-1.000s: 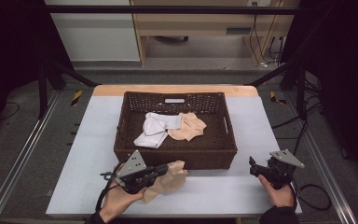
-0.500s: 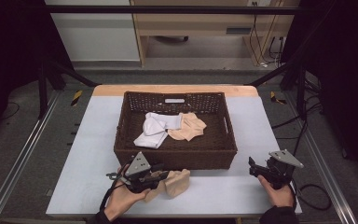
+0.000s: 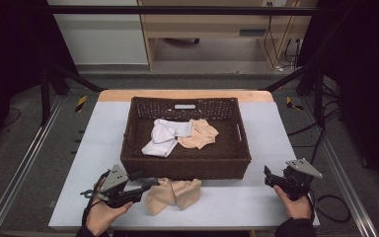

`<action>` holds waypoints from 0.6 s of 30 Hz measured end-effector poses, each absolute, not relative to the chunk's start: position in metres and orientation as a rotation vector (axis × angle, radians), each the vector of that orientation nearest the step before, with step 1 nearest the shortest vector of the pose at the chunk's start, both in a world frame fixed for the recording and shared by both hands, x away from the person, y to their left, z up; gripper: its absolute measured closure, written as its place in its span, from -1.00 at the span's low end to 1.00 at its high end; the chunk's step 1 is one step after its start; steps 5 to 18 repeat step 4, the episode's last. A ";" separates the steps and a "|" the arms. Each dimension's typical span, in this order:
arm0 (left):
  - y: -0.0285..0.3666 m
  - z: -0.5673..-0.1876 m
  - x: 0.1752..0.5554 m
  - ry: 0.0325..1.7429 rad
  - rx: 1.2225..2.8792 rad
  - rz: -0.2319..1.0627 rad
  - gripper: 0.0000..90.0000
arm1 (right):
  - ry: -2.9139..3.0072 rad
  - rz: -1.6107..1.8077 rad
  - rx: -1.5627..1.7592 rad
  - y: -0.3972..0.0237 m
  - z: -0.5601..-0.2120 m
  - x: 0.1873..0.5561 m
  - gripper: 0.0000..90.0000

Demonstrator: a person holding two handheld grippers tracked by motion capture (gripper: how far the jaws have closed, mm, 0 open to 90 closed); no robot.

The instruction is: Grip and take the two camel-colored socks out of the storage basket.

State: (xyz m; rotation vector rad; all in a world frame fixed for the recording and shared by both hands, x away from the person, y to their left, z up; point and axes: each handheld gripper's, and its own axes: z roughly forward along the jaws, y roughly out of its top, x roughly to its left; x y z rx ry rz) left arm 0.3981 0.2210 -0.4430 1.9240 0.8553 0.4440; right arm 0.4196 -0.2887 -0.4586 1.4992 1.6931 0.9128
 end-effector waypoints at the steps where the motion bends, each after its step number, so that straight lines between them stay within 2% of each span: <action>1: 0.226 -0.444 0.398 0.872 1.921 0.455 0.03 | 1.692 0.912 1.499 -0.289 -0.459 0.420 -0.91; 4: 0.238 -0.447 0.398 0.918 1.908 0.481 -0.04 | 1.693 0.912 1.501 -0.289 -0.459 0.420 -0.91; 18: 0.238 -0.447 0.398 0.918 1.908 0.481 -0.04 | 1.693 0.912 1.501 -0.289 -0.459 0.420 -0.91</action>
